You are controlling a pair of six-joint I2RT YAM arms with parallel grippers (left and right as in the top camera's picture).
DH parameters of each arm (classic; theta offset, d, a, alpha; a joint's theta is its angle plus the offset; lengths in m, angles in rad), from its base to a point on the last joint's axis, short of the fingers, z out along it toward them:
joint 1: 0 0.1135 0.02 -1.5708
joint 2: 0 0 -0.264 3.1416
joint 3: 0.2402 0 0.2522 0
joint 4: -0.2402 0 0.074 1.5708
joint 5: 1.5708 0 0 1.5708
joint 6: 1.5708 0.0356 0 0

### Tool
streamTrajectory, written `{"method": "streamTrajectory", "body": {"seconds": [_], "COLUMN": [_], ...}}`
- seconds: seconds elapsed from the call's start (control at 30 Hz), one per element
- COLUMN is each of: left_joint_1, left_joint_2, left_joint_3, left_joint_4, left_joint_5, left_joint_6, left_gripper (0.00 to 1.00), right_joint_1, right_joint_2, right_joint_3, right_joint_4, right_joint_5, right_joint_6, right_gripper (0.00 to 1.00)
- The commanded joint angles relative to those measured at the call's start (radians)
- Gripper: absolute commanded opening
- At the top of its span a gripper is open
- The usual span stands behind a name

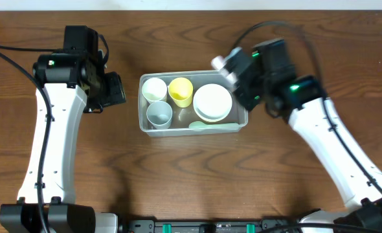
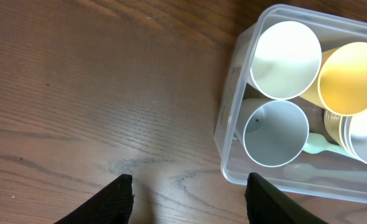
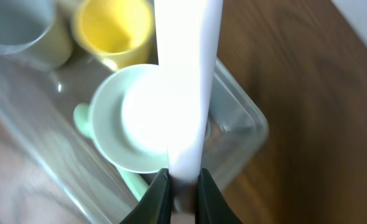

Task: Pack container
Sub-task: 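Carry the pink fork into the container beside the spoon and release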

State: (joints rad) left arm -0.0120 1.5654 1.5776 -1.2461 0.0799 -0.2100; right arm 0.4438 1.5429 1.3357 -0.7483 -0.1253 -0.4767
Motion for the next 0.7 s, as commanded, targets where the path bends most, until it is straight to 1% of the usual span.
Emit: {"method": "streamTrajectory", "body": {"seconds": [0.0, 0.2, 0.3, 0.33, 0.37, 0.4, 0.43, 0.63, 0.67], "left_joint_1": [0.0, 0.0, 0.0, 0.0, 0.0, 0.0, 0.0, 0.0, 0.0], "left_joint_2": [0.002, 0.002, 0.002, 0.002, 0.002, 0.002, 0.002, 0.002, 0.002], "left_joint_3": [-0.003, -0.003, -0.003, -0.003, -0.003, -0.003, -0.003, -0.003, -0.003], "left_joint_4": [-0.002, -0.002, -0.002, -0.002, -0.002, -0.002, -0.002, -0.002, -0.002], "left_joint_5": [0.007, 0.007, 0.007, 0.007, 0.007, 0.007, 0.007, 0.007, 0.007], "left_joint_6": [-0.006, -0.006, -0.006, -0.006, -0.006, -0.006, -0.006, -0.006, -0.006], "left_gripper": [0.59, 0.59, 0.59, 0.59, 0.59, 0.59, 0.59, 0.59, 0.59], "right_joint_1": [0.055, 0.12, 0.132, 0.133, 0.133, 0.132, 0.132, 0.131, 0.131], "right_joint_2": [0.02, 0.084, 0.118, 0.13, 0.138, 0.146, 0.151, 0.153, 0.153], "right_joint_3": [0.002, 0.002, 0.002, 0.002, 0.002, 0.002, 0.002, 0.002, 0.002], "right_joint_4": [-0.004, -0.048, -0.085, -0.094, -0.1, -0.103, -0.105, -0.095, -0.093], "right_joint_5": [0.038, 0.039, 0.039, 0.039, 0.039, 0.039, 0.04, 0.051, 0.051], "right_joint_6": [-0.21, -0.3, -0.319, -0.318, -0.318, -0.318, -0.317, -0.306, -0.305], "right_gripper": [0.01, 0.01, 0.01, 0.04, 0.1, 0.18, 0.23, 0.47, 0.47]}}
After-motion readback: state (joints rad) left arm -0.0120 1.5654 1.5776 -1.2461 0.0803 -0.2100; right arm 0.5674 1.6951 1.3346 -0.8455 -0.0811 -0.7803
